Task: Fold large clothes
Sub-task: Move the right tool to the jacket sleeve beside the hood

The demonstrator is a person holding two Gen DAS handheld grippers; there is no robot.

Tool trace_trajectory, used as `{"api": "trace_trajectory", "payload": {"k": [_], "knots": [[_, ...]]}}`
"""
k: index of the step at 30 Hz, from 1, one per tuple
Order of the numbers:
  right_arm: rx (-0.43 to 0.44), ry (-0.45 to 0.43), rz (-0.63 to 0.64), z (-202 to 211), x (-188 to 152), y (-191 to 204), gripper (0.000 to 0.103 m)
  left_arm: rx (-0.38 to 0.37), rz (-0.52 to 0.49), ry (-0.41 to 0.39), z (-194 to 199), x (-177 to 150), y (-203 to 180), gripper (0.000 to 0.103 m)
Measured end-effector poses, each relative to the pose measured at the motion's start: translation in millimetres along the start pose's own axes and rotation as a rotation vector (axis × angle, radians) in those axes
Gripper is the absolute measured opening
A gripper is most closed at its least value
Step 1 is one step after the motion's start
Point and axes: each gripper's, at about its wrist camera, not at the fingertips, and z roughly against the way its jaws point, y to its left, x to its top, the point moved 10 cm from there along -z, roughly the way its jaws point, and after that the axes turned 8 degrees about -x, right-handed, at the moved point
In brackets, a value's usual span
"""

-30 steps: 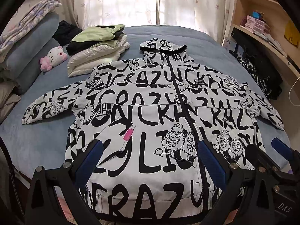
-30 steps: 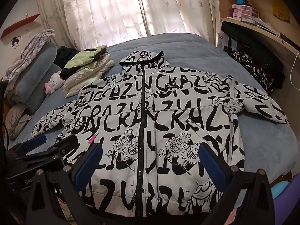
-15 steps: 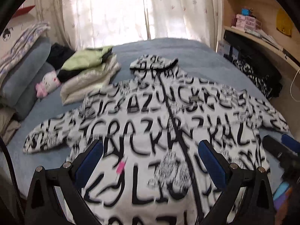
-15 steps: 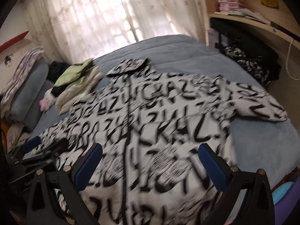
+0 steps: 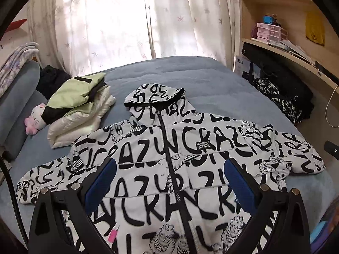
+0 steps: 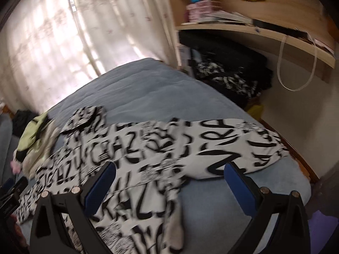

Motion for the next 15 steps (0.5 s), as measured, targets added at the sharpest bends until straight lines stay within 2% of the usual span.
{"api": "trace_trajectory", "payload": {"k": [4, 8, 11, 15], "knots": [[-0.049, 0.042, -0.063, -28.4, 0.5, -34.3, 0.102, 0.003, -0.003, 0.003, -26.5, 3.0, -10.3, 0.101], [-0.106, 0.129, -0.146, -67.2, -10.8, -71.9, 0.102, 0.0, -0.006, 0.008, -59.8, 5.9, -19.2, 0.101], [-0.109, 0.204, -0.234, -93.7, -25.7, -98.6, 0.102, -0.016, -0.008, 0.014, -85.2, 7.1, -28.7, 0.099], [-0.102, 0.311, -0.389, -123.6, -50.4, -134.4, 0.099, -0.05, 0.016, 0.066, -118.7, 3.0, -41.4, 0.099]]}}
